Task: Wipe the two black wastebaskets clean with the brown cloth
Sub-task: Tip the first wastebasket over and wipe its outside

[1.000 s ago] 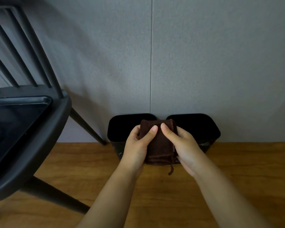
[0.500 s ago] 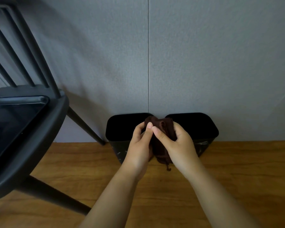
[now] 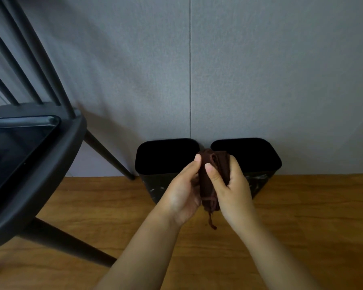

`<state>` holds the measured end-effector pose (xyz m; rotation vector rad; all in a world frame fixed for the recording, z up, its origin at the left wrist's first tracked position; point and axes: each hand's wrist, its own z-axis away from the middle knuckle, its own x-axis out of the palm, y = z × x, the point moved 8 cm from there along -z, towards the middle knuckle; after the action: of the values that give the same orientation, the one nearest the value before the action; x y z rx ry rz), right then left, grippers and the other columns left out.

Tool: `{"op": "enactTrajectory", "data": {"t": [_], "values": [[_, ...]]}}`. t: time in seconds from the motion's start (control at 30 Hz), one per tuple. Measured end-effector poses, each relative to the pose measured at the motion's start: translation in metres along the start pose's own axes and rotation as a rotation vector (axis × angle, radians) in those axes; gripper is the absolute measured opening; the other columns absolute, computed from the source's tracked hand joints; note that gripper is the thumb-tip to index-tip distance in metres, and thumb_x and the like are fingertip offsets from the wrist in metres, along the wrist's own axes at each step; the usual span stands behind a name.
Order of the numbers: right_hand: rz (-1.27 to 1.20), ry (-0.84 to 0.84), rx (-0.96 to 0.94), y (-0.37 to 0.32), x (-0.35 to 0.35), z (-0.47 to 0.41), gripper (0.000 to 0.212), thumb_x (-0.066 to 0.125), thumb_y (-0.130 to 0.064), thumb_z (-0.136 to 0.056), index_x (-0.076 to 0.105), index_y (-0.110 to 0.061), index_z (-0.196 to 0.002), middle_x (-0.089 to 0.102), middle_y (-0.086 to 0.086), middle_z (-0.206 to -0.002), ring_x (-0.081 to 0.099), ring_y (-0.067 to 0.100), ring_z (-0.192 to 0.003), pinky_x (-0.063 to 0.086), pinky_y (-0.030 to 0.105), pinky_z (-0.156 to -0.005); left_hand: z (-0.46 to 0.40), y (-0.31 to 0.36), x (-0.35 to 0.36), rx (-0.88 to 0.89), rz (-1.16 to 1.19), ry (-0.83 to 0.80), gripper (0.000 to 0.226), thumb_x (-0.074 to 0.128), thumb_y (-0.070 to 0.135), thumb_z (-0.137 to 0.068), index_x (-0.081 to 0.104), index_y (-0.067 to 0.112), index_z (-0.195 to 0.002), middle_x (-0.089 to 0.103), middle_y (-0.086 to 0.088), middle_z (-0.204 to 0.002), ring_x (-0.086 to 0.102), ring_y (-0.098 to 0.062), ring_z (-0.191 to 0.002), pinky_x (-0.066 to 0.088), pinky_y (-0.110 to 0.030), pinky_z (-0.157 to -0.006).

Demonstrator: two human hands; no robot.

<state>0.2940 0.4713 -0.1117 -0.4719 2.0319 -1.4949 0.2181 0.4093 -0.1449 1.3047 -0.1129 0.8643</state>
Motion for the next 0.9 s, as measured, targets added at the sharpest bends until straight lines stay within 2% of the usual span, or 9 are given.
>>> {"op": "enactTrajectory", "data": {"t": [0.17, 0.23, 0.3, 0.4, 0.47, 0.53, 0.67, 0.83, 0.9], "values": [[0.023, 0.014, 0.152, 0.023, -0.007, -0.002, 0.051, 0.036, -0.053, -0.091, 0.042, -0.026, -0.134, 0.055, -0.023, -0.105, 0.054, -0.022, -0.087, 0.041, 0.0, -0.066, -0.014, -0.001, -0.037, 0.018, -0.142, 0.168, 0.035, 0.049, 0.036, -0.098, 0.06, 0.019, -0.127, 0.063, -0.007, -0.126, 0.062, -0.022, -0.114, 0.051, -0.041, -0.097], [0.049, 0.019, 0.224, 0.039, -0.012, -0.004, 0.056, 0.033, -0.055, -0.094, 0.04, -0.024, -0.14, 0.053, -0.02, -0.113, 0.051, -0.013, -0.096, 0.04, 0.004, -0.065, -0.023, 0.013, -0.07, 0.119, -0.316, 0.388, 0.024, 0.051, 0.026, -0.098, 0.062, 0.02, -0.118, 0.065, -0.002, -0.116, 0.063, -0.016, -0.107, 0.052, -0.031, -0.09], [0.04, 0.067, 0.307, 0.06, -0.018, -0.003, 0.053, 0.033, -0.052, -0.098, 0.039, -0.026, -0.143, 0.05, -0.014, -0.119, 0.048, 0.002, -0.108, 0.035, 0.006, -0.065, -0.034, 0.031, -0.084, 0.251, -0.698, 0.517, 0.014, 0.052, 0.024, -0.097, 0.064, 0.023, -0.104, 0.065, 0.003, -0.098, 0.063, -0.014, -0.091, 0.052, -0.027, -0.076], [0.005, 0.161, 0.446, 0.089, -0.026, 0.004, 0.053, 0.032, -0.05, -0.1, 0.035, -0.024, -0.146, 0.052, -0.002, -0.132, 0.052, 0.014, -0.112, 0.036, 0.017, -0.068, -0.07, 0.035, -0.063, 0.378, -1.449, 0.479, 0.023, 0.048, 0.034, -0.097, 0.06, 0.02, -0.112, 0.06, 0.001, -0.104, 0.06, -0.016, -0.088, 0.054, -0.034, -0.075], [0.001, 0.169, 0.488, 0.099, -0.026, 0.008, 0.053, 0.032, -0.05, -0.1, 0.035, -0.024, -0.146, 0.053, -0.002, -0.126, 0.053, 0.006, -0.096, 0.035, 0.015, -0.062, -0.101, 0.023, -0.051, 0.321, -1.787, 0.461, 0.04, 0.044, 0.044, -0.097, 0.054, 0.016, -0.123, 0.057, -0.006, -0.115, 0.058, -0.023, -0.099, 0.053, -0.041, -0.081], [0.006, 0.141, 0.498, 0.102, -0.021, 0.009, 0.053, 0.034, -0.051, -0.099, 0.039, -0.025, -0.145, 0.051, -0.009, -0.118, 0.048, -0.002, -0.085, 0.033, 0.009, -0.058, -0.126, 0.009, -0.047, 0.216, -1.918, 0.434, 0.047, 0.04, 0.049, -0.097, 0.051, 0.013, -0.125, 0.06, -0.009, -0.113, 0.06, -0.026, -0.096, 0.054, -0.042, -0.077], [0.008, 0.089, 0.497, 0.108, -0.01, 0.011, 0.057, 0.036, -0.055, -0.097, 0.04, -0.025, -0.145, 0.052, -0.004, -0.138, 0.05, 0.014, -0.123, 0.039, 0.02, -0.083, -0.15, -0.004, -0.048, 0.185, -2.06, 0.425, 0.035, 0.036, 0.04, -0.101, 0.051, 0.012, -0.116, 0.059, -0.005, -0.084, 0.06, -0.021, -0.07, 0.049, -0.032, -0.055], [-0.01, 0.077, 0.524, 0.11, -0.005, 0.011, 0.056, 0.037, -0.056, -0.096, 0.041, -0.026, -0.144, 0.053, -0.005, -0.135, 0.05, 0.013, -0.12, 0.041, 0.017, -0.08, -0.145, -0.015, -0.045, 0.273, -2.418, 0.249, 0.022, 0.041, 0.014, -0.1, 0.057, 0.006, -0.112, 0.061, -0.007, -0.089, 0.057, -0.023, -0.067, 0.04, -0.031, -0.045], [-0.02, 0.076, 0.522, 0.108, -0.004, 0.011, 0.052, 0.038, -0.054, -0.097, 0.044, -0.026, -0.141, 0.053, -0.011, -0.123, 0.049, 0.007, -0.109, 0.037, 0.011, -0.068, -0.131, -0.014, -0.047, 0.294, -2.476, 0.188, 0.012, 0.049, 0.008, -0.095, 0.058, 0.006, -0.102, 0.053, -0.006, -0.083, 0.051, -0.021, -0.064, 0.04, -0.031, -0.046]]}}
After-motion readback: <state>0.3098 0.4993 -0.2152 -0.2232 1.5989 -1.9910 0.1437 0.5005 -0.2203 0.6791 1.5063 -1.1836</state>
